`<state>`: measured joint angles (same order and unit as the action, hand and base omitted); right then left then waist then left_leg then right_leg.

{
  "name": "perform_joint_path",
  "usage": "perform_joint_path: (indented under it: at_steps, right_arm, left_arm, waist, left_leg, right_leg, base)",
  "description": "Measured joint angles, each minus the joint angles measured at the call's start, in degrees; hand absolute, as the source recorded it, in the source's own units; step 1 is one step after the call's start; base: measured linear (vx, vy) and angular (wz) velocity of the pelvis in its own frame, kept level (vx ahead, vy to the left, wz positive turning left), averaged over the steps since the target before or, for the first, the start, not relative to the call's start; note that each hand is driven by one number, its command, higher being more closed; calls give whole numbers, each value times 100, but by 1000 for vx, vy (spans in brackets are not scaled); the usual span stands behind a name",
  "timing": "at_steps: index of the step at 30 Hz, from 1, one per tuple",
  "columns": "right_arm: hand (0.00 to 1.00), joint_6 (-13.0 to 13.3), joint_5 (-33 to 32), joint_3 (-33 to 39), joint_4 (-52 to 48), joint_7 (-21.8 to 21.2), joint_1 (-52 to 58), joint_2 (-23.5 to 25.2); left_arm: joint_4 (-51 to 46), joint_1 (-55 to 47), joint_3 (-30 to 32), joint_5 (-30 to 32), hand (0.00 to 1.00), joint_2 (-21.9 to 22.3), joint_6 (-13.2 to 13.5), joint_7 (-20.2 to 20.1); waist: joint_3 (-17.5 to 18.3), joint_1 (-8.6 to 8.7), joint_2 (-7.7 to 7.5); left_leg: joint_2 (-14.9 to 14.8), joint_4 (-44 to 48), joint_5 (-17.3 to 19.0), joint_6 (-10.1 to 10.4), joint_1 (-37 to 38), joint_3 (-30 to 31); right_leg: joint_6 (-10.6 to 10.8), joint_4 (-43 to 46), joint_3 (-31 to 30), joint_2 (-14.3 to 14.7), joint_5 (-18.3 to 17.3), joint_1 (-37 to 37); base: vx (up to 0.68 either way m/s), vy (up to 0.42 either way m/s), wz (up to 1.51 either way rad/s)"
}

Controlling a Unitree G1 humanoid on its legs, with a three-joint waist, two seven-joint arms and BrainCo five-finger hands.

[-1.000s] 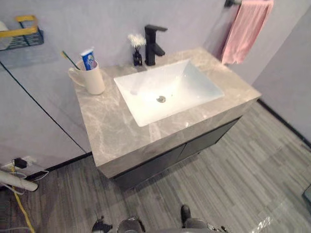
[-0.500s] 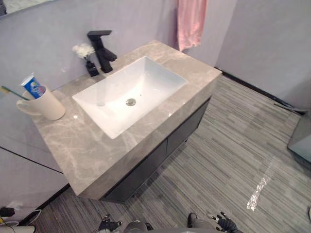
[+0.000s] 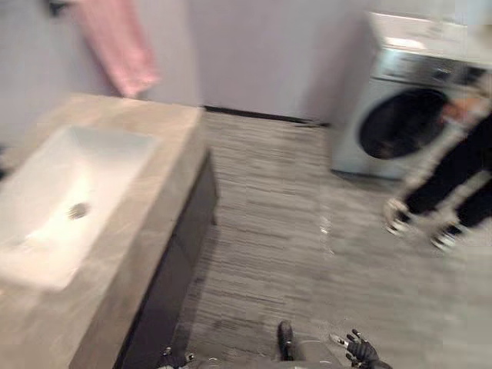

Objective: Organize washtable

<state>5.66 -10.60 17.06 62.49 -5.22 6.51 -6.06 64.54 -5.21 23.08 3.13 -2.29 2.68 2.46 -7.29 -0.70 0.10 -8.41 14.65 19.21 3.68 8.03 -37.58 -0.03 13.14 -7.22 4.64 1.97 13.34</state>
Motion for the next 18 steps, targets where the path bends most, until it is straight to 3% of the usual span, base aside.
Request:
perform_joint_path:
  at_steps: [1,2,3,4,5,6,7,8,9,10,11,12,13,14,16,17,18]
  right_arm:
    - [0,-19,-2,139,-30,31,-14,-68]
    - [0,-48,-3,186,-35,36,-20,-144]
    - [0,-84,-4,214,-32,44,-33,-208]
    - [0,-129,-5,179,-24,58,28,-222]
    - [0,-130,-5,97,-24,62,97,-222]
    - [0,-128,-12,-95,-33,48,143,-201]
    - [0,-127,-13,-252,-27,22,122,-167]
    - [0,-152,-12,-251,2,5,106,-126]
    - [0,-178,-13,-162,79,-20,31,-158]
    - [0,-173,-11,-139,90,-22,5,-171]
    - [0,-147,-21,-134,-5,-22,-70,-158]
    - [0,-147,-26,-125,-58,-35,-64,-142]
    - [0,-146,-26,-125,-56,-39,-10,-119]
    - [0,-114,-27,-113,-35,-62,89,-47]
    - [0,-96,-24,-107,17,-116,122,-57]
    - [0,-92,-23,-58,20,-117,193,20]
    - [0,-93,-27,11,32,-120,210,17]
  left_arm:
    - [24,-17,-10,51,0,45,4,-23]
    - [11,42,-31,69,0,80,4,-12]
    - [-28,151,-106,104,0,115,5,1]
    - [-117,198,-182,103,0,132,8,2]
    - [-166,200,-179,103,0,150,19,1]
    - [-197,205,-123,96,0,193,16,2]
    - [-215,186,-102,90,0,222,19,3]
    - [-215,176,-112,89,0,238,29,5]
    - [-231,181,-120,72,0,323,45,4]
    - [-254,175,-153,40,0,342,57,-1]
    - [-309,173,-177,-19,0,289,17,8]
    - [-304,126,-183,-18,0,261,17,9]
    - [-293,123,-194,-19,0,236,19,9]
    - [-243,124,-209,-18,0,160,19,0]
    - [-202,108,-193,-9,0,163,9,-1]
    - [-235,123,-107,0,0,177,27,-8]
    - [-337,121,-93,-6,0,255,37,-6]
  waist:
    - [9,22,187]
    - [-8,46,232]
    - [-81,-1,345]
    - [-111,24,330]
    - [-104,50,284]
    - [-144,82,333]
    - [-176,107,258]
    - [-177,86,314]
    - [-138,-21,445]
    - [-114,-101,527]
    - [-111,-76,458]
    - [-78,-9,399]
    - [-66,-9,382]
    - [10,-34,276]
    - [21,31,299]
    - [-8,83,240]
    - [-26,76,280]
  left_leg:
    - [92,7,-89,-149,-17,114]
    - [17,42,-99,-171,-40,109]
    - [-41,148,-47,-243,-67,101]
    - [121,302,-14,-303,-43,155]
    - [192,450,24,-369,-3,250]
    - [202,979,78,-651,-122,680]
    - [347,1326,200,-990,-321,1330]
    - [448,1105,304,-967,-330,1631]
    - [480,220,270,-950,-320,1752]
    - [419,38,237,-629,-245,1580]
    - [409,16,293,-552,-51,810]
    - [368,83,324,-498,119,522]
    - [357,156,342,-464,181,346]
    - [329,477,368,-421,189,117]
    - [19,1474,272,-253,43,-48]
    - [-356,2731,99,-286,-356,23]
    - [-661,3594,299,-571,-770,298]
  right_leg:
    - [-165,-614,-457,245,98,6]
    - [-270,-726,-268,229,16,41]
    - [-445,-288,169,201,-122,308]
    - [-783,366,746,-8,-383,457]
    - [-741,403,863,-60,-402,383]
    - [-566,368,587,75,-309,307]
    - [-602,185,51,188,-296,216]
    - [-694,42,-64,250,-332,121]
    - [-890,40,290,285,-437,118]
    - [-1046,415,540,277,-663,292]
    - [-822,1470,999,15,-1188,628]
    - [-746,1687,1164,-60,-1369,594]
    - [-690,1683,1184,-62,-1347,490]
    - [-460,1356,872,-30,-1159,220]
    - [-371,1045,439,211,-1036,-36]
    - [-325,851,92,315,-1005,-228]
    - [-282,759,-267,461,-978,-343]
  base:
    - [-17,2,-296]
    - [16,-18,-286]
    - [111,-49,-231]
    - [124,-40,-225]
    - [112,-38,-229]
    - [85,-18,-225]
    - [42,28,-227]
    - [29,103,-240]
    - [-3,106,-222]
    - [89,108,-286]
    - [137,57,-230]
    - [206,75,-200]
    - [222,58,-165]
    - [249,59,-191]
    - [268,61,-165]
    - [239,85,-142]
    - [148,60,-149]
